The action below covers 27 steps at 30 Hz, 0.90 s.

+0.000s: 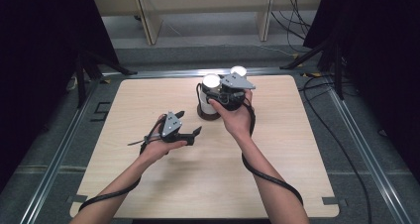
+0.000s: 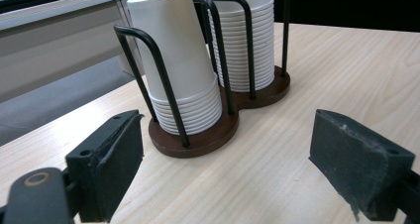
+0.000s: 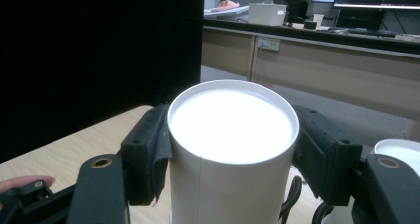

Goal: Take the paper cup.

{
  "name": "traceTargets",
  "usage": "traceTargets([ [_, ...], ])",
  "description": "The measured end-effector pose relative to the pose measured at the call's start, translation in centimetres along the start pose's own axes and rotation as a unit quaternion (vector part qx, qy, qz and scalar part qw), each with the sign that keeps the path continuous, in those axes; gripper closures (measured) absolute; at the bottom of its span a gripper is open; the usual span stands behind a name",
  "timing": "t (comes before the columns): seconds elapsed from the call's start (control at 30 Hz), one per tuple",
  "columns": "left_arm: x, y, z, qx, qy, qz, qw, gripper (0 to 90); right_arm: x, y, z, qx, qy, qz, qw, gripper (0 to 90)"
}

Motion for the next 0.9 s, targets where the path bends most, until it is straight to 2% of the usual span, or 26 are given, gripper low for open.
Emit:
traceTargets([
  [0.1,0.3,0.5,0.0,0.003,0.001,0.001,1.0,12.9,-0.1,0.6,0.3,0.001,0.008,0.002,1.0,35.5],
  [0.13,0.4,0.6,0.0,0.006,0.002,0.003,1.0,12.9,-0.2,0.8,0.4,-0.002,0.002,-0.002,1.0,35.5],
  [0.17,0.6,0.9,-0.1,0.002,0.002,0.005,1.0,12.9,-0.2,1.0,0.4,0.002,0.012,-0.001,0.9999,35.5],
  [0.2,0.7,1.1,0.0,0.004,0.002,0.007,1.0,12.8,-0.4,1.2,0.5,0.0,0.004,-0.007,1.0,35.5],
  [0.23,0.8,1.2,0.0,0.009,0.003,0.008,0.9999,12.8,-0.4,1.4,0.6,0.0,0.009,-0.01,0.9999,35.5],
  [0.27,0.8,1.4,0.0,0.009,-0.005,0.01,0.9999,12.8,-0.5,1.5,0.7,0.002,0.006,-0.013,0.9999,35.5],
  [0.3,1.0,1.5,0.1,0.009,0.002,0.013,0.9999,12.8,-0.6,1.8,0.8,-0.001,0.007,-0.013,0.9999,35.6],
  [0.33,1.1,1.8,0.1,0.008,-0.003,0.014,0.9999,12.7,-0.7,2.0,0.9,-0.005,0.005,-0.014,0.9999,35.5],
  [0.43,1.5,2.3,0.2,0.01,-0.003,0.021,0.9997,12.5,-1.0,2.8,1.3,-0.002,0.008,-0.017,0.9998,35.6],
  [0.5,2.0,2.6,0.5,0.012,0.003,0.025,0.9996,12.5,-1.1,3.3,1.6,-0.003,0.005,-0.019,0.9998,35.5],
  [0.53,2.0,2.8,0.5,0.014,-0.004,0.024,0.9996,12.4,-1.2,3.5,1.8,-0.005,0.006,-0.021,0.9997,35.5],
  [0.57,2.2,3.0,0.6,0.012,-0.004,0.026,0.9996,12.5,-1.2,3.7,1.9,0.0,0.014,-0.018,0.9997,35.5],
  [0.63,2.6,3.3,1.0,0.008,-0.003,0.029,0.9995,12.4,-1.7,4.3,2.6,-0.006,-0.003,-0.027,0.9996,35.5],
  [0.7,2.8,3.5,1.3,0.013,-0.001,0.032,0.9994,12.4,-1.7,4.4,2.8,-0.009,0.001,-0.029,0.9995,35.5],
  [0.73,3.1,3.8,1.5,0.006,0.001,0.034,0.9994,12.4,-1.7,4.6,3.0,-0.009,0.006,-0.027,0.9996,35.5],
  [0.8,3.4,4.0,1.7,0.01,-0.002,0.037,0.9993,12.3,-1.9,4.9,3.7,-0.015,-0.006,-0.032,0.9994,35.5],
  [0.9,3.8,4.5,2.0,0.009,-0.001,0.04,0.9991,12.3,-2.1,5.4,4.4,-0.015,0.001,-0.033,0.9993,35.5],
])
Point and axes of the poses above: each handheld gripper's, and its own axes: y roughly backward along the jaws, z roughly out of its underside, x roughly to its right, the point moved 3 cm from there along -y, roughly forward along the jaws, and after that the axes turned 4 degrees about -z, right-handed, at the moved point
